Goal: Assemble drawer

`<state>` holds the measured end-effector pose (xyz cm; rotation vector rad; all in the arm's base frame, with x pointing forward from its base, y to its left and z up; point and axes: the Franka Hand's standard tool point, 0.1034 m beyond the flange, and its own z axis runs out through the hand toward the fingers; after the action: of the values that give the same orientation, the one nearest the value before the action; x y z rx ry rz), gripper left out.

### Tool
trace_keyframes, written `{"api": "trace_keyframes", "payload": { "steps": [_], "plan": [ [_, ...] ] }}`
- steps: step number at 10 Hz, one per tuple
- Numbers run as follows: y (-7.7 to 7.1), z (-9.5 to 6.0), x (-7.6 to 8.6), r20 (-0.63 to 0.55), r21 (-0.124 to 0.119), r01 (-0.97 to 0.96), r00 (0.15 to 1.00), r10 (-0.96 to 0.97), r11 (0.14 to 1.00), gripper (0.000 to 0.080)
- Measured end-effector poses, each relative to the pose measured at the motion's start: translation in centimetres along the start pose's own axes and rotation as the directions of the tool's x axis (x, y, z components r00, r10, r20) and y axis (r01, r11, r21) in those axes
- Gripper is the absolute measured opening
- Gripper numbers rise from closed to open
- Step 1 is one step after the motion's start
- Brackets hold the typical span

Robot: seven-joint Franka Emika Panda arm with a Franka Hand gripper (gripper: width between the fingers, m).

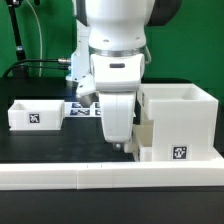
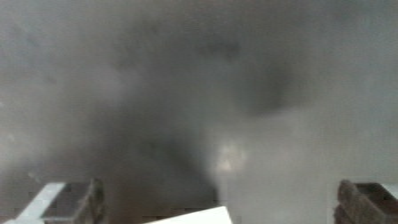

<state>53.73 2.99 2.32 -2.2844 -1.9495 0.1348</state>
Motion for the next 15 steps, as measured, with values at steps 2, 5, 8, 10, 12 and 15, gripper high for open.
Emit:
{"api": "trace_keyframes", "payload": {
  "steps": [2,5,8,10,12,15],
  "plan": [
    [-0.1,0.0,0.0,0.010,0.015,-0.007,1.000,0.006,1.000,0.0648],
    [0.3,-0.3,-0.2,0.008,0.001,0.016,1.000,-0.016,1.000,0.0648],
    [-0.9,-1.1,-4.1,0.019,-0.020,0.032,0.999,-0.032,0.999,0.0648],
    [-2.7,-2.5,-6.1,0.029,-0.023,0.018,0.999,-0.018,1.000,0.0648],
    [-4.9,-4.1,-7.5,0.039,-0.048,-0.001,0.999,0.003,0.999,0.0648],
    [-5.7,-4.4,-8.4,0.035,-0.053,-0.022,0.999,0.024,0.998,0.0648]
  ]
}}
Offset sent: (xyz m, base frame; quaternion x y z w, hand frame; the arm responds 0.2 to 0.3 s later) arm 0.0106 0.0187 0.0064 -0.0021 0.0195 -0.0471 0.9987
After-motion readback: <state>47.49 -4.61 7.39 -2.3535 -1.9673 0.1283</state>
